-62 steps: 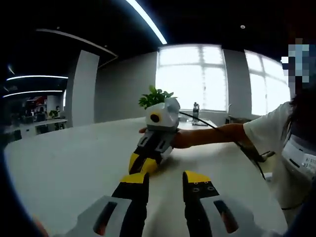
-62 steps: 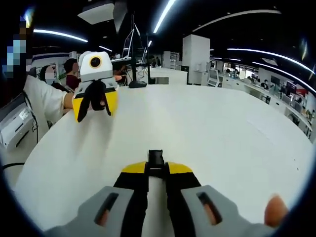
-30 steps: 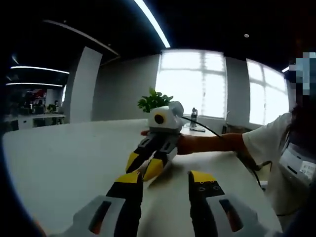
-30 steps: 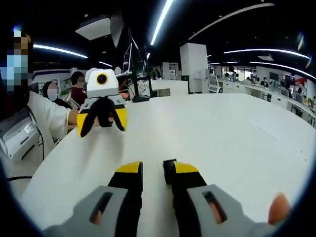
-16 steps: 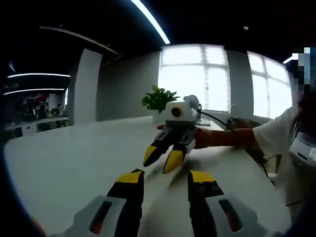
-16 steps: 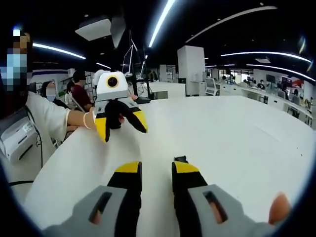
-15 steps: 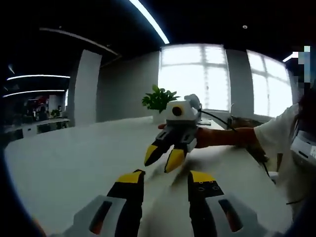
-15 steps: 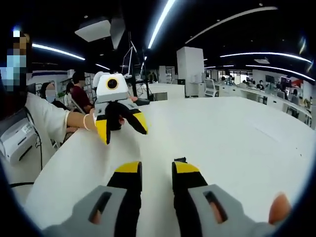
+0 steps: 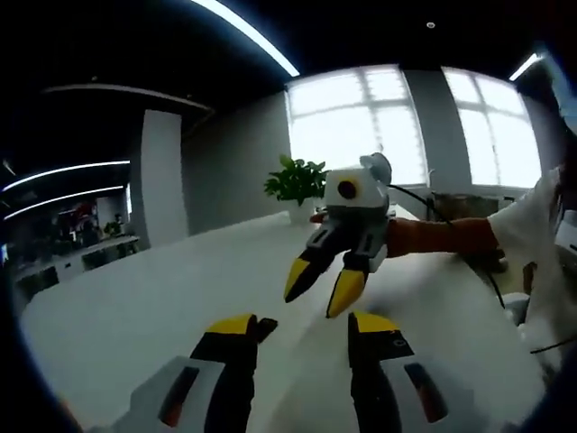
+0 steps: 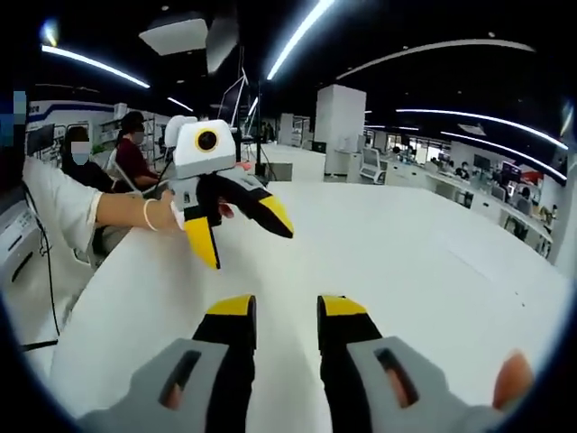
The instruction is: Snap the two parts of the plastic buckle together until the buckle closes and remains connected.
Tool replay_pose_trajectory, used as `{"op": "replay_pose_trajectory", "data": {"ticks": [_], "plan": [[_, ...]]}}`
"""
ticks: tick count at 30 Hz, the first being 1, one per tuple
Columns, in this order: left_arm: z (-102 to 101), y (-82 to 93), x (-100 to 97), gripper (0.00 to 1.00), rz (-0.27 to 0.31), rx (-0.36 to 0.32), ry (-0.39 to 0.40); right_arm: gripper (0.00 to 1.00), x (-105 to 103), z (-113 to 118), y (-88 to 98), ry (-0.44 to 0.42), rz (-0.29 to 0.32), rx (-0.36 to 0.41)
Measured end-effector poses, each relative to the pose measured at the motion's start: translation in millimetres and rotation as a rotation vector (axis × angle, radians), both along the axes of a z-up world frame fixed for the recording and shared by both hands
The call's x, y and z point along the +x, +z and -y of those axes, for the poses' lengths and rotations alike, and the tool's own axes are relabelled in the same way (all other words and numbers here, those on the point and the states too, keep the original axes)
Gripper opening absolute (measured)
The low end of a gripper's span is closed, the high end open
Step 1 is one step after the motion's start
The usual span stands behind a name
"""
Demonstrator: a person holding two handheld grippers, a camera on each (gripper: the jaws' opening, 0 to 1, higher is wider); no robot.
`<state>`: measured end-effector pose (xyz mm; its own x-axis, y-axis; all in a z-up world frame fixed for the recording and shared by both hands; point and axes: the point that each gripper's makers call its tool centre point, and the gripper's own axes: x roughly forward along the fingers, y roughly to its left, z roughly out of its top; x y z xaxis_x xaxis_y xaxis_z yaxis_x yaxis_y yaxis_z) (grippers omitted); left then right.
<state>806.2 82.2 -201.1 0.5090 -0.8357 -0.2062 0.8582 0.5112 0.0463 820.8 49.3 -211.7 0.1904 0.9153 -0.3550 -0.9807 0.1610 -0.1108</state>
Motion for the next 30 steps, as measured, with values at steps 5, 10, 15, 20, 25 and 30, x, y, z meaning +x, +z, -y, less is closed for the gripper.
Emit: {"op": "replay_pose_trajectory", "data": {"ticks": [5,10,15,20,25,30], "plan": [[8,1.2,-7.5,0.47,-0.034,-0.009,0.008,0.33,-3,5,3.2,-0.037,-0.022,0.025],[12,8.7,-10.7,0.64,-0.171,-0.12,0.039,0.34,-1,14,13.9,-0.171,0.022,0.059],[10,26.1,-21.7,0.74,-0.197,-0.183,0.062,0.47,-13,18,26.8,-0.237,0.052,0.056],[14,41.3,-47.7,0.8,-0.181,-0.201,0.076,0.66,-30,23,45.8,-0.297,0.034,0.109],[13,58.8,-64.6,0.81,-0.15,-0.277,0.095,0.72,-50,24,58.9,-0.317,0.075,0.142],[0,49.8,-78.5,0.82,-0.149,-0.216,0.185,0.78,-72,29,53.0,-0.356,0.033,0.055]]}}
